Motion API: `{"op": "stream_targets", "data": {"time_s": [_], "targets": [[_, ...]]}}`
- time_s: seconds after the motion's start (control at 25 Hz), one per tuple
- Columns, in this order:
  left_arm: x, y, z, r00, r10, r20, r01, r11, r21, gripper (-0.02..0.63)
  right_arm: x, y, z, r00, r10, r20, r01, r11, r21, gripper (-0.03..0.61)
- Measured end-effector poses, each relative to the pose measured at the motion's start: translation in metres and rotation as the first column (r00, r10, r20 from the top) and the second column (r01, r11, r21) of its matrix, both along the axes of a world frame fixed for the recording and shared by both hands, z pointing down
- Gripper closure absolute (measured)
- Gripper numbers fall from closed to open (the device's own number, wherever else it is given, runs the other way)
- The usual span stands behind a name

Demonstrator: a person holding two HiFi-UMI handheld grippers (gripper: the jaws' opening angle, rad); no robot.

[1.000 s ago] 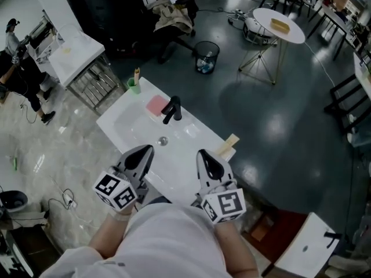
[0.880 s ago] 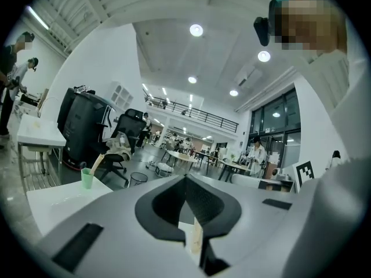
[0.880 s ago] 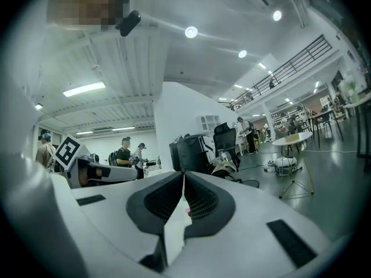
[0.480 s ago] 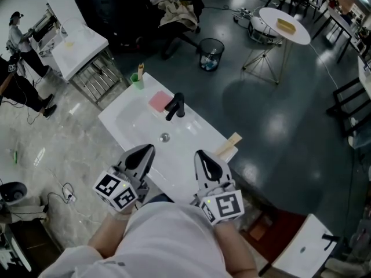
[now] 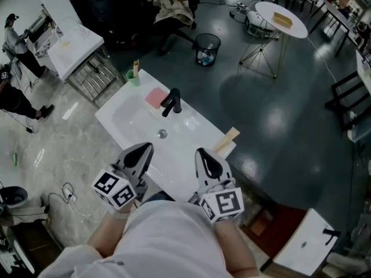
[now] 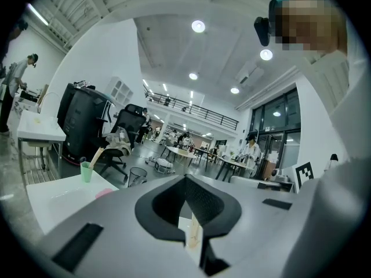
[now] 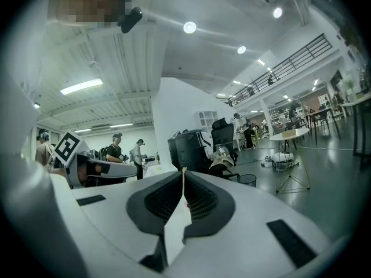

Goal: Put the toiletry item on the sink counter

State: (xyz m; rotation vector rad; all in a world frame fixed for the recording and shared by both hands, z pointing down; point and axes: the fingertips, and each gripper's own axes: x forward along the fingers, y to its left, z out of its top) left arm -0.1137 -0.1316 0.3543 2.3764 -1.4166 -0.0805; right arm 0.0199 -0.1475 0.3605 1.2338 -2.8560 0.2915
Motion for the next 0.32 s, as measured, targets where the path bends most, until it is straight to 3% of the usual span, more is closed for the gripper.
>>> {"op": "stream_targets", "data": {"time_s": [0.32], "targets": [[0.0,-0.0015,0.0054,1.0,-0.01,0.005,0.01,1.0,-0.005,0.598,0.005,-0.0018,0.0052,1.0,0.014,-0.007,-0.014,1.0,-0.011,0.554]]}}
